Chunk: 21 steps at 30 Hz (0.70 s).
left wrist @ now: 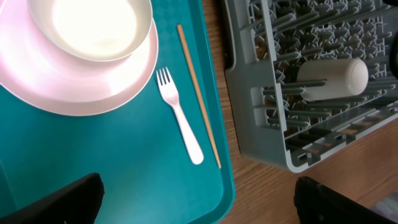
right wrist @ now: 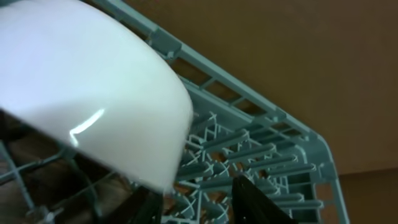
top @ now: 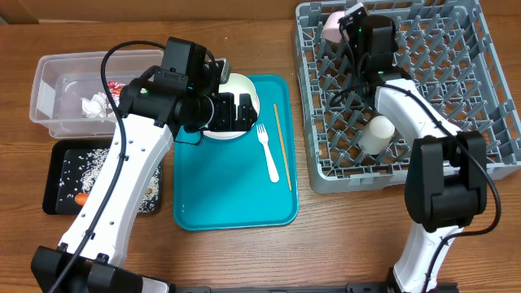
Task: Sort waste into correct bins and load items into the dishwasher
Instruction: 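Carry the pink bowl into the dish rack and release right gripper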
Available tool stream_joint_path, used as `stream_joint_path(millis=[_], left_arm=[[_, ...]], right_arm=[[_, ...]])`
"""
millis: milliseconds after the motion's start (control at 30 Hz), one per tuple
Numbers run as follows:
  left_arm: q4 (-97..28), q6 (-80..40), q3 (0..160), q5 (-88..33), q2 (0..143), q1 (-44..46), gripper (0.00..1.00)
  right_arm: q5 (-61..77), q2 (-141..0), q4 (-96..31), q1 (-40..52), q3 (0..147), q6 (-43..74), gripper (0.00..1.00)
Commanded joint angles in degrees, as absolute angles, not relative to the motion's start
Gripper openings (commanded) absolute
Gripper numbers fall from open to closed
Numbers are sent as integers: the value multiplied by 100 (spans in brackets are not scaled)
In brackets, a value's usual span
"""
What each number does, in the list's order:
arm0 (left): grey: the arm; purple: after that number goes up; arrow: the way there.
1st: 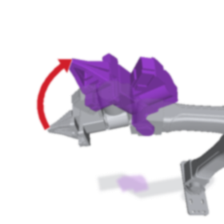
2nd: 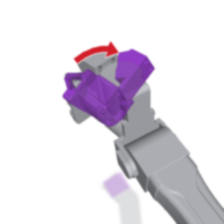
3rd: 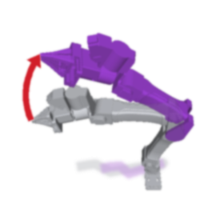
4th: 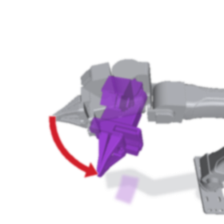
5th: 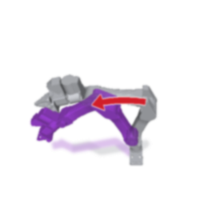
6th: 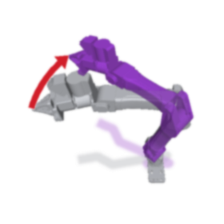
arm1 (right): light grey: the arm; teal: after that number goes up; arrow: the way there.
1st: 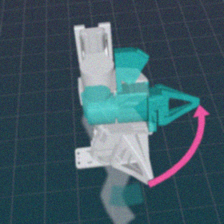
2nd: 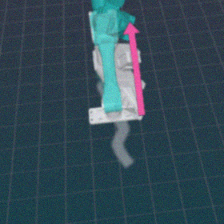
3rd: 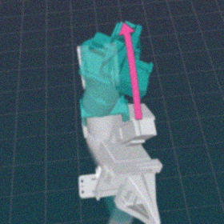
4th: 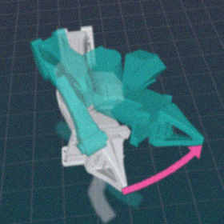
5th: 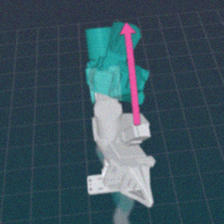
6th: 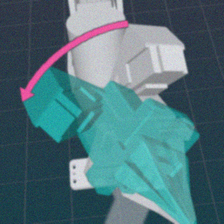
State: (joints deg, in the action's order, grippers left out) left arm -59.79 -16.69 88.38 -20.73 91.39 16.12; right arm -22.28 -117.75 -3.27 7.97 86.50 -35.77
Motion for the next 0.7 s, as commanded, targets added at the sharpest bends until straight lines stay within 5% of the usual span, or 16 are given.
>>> stream_joint_path(millis=[0,233,667], left_arm=[[-5975,-1584,8938,-2036,9063,1605,100],[-5975,-1584,8938,-2036,9063,1605,100],[-5975,-1584,8938,-2036,9063,1605,100]], right_arm=[[-2180,-11345,-467,829,8661,-3269,44],[-1747,-10779,-980,829,8661,-2810,63],[-840,-9738,-2495,829,8663,-672,70]])
